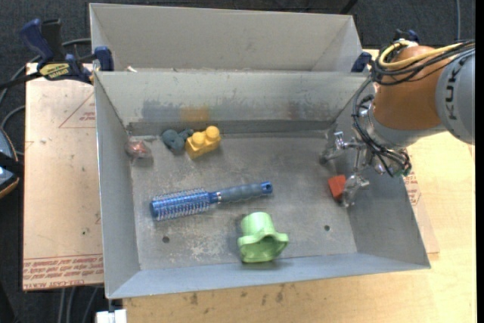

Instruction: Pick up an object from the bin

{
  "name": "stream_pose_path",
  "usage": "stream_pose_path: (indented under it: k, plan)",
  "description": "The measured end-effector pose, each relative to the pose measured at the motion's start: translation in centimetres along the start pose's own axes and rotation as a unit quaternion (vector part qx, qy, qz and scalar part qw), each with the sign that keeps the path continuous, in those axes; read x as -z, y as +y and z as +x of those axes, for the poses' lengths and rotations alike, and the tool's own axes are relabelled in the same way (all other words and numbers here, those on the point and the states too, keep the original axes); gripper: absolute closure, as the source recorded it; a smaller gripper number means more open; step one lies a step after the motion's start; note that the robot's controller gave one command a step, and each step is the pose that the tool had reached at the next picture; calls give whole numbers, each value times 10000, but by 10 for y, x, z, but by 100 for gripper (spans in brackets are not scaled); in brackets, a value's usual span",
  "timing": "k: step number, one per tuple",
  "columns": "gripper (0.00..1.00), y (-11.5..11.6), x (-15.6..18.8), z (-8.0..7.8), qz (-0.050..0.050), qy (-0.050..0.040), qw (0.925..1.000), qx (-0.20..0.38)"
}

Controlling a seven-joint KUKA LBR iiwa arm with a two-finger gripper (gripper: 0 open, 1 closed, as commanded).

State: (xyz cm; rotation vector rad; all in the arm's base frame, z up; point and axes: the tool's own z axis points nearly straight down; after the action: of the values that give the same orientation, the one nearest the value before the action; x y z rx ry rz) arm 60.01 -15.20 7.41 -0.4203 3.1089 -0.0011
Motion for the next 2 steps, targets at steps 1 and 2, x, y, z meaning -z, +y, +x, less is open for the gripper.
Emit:
stream_pose_path:
  k: [1, 2]
  plan:
    - [100, -1, 3, -2, 9, -18, 10000, 1]
    - [100, 0, 34, -4, 4, -11, 10000, 4]
